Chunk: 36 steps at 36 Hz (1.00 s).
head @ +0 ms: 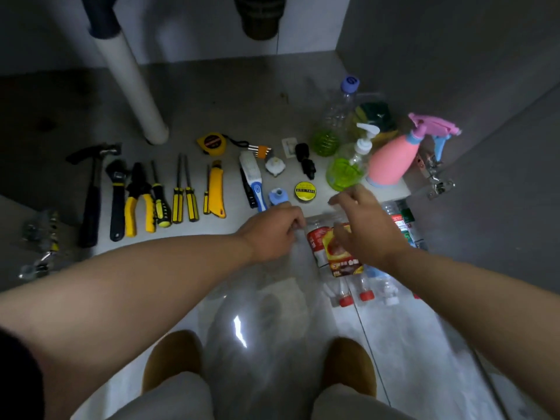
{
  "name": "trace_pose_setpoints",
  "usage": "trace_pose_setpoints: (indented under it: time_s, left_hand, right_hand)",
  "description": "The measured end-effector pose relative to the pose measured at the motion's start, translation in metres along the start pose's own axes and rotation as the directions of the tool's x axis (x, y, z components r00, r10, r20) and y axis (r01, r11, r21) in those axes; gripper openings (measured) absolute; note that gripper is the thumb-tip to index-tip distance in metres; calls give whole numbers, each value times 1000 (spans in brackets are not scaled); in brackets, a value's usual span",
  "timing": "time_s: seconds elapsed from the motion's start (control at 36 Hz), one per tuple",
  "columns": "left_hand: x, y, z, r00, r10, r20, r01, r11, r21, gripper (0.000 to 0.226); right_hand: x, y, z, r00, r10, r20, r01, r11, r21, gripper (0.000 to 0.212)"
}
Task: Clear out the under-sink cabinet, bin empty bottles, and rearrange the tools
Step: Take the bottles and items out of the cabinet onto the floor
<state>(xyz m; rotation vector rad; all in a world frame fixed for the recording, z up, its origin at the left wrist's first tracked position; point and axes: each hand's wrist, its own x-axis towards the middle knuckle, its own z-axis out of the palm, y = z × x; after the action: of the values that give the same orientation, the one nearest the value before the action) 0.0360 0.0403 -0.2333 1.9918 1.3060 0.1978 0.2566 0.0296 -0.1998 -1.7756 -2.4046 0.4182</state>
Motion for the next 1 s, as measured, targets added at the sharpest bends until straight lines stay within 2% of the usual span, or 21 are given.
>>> trace_pose_setpoints:
  time_s: [0.06, 0.17, 0.22, 0.28, 0.36, 0.47, 0.56, 0.64, 0.72, 0.81, 0.89, 0.94, 1.0]
  left_hand:
    - [6, 3, -7, 997, 7, -79, -9, 1000, -30, 26]
    - [19, 12, -10, 977, 11, -212, -34, 993, -109, 24]
    - [26, 18, -9, 973, 19, -231, -52, 989, -137, 24]
    - [29, 23, -6, 971, 37, -238, -74, 986, -148, 24]
    - [31, 26, -3, 973, 37, -229, -76, 984, -161, 25]
    - [30, 26, -1, 979, 41, -201, -73, 985, -154, 26]
    - [28, 32, -2, 984, 55, -169, -81, 985, -150, 27]
    - [27, 46, -6, 990, 74, -122, -91, 987, -135, 26]
    - [24, 70, -16, 987, 130, -91, -138, 987, -80, 33]
    - [21, 99, -30, 977, 185, -109, -189, 982, -25, 75]
    - [17, 127, -38, 976, 197, -96, -203, 977, -65, 111]
    - [13, 138, -37, 984, 170, -56, -175, 980, -96, 117]
    - [10, 137, -35, 992, 124, -33, -126, 989, -81, 96]
  right_hand:
    - [16, 3, -15, 986, 73, -152, -86, 993, -86, 44]
    - [49, 24, -58, 886, 200, -417, -309, 927, -211, 43]
    - [64, 41, -78, 866, 264, -424, -402, 873, -277, 50]
    - [76, 56, -91, 861, 371, -349, -485, 804, -343, 56]
    - [87, 71, -100, 836, 483, -258, -548, 734, -402, 54]
    - [84, 78, -101, 855, 450, -257, -518, 726, -453, 42]
    - [68, 76, -101, 892, 348, -287, -446, 775, -448, 31]
    - [48, 71, -106, 899, 231, -371, -386, 819, -425, 18]
    - [24, 60, -119, 904, 196, -380, -335, 877, -346, 25]
    - [2, 44, -134, 921, 251, -299, -299, 946, -127, 20]
    - [-14, 27, -145, 933, 307, -188, -293, 951, 98, 15]
    - [-19, 16, -147, 947, 301, -108, -259, 921, 291, 14]
    - [-20, 6, -146, 959, 282, -16, -242, 850, 468, 16]
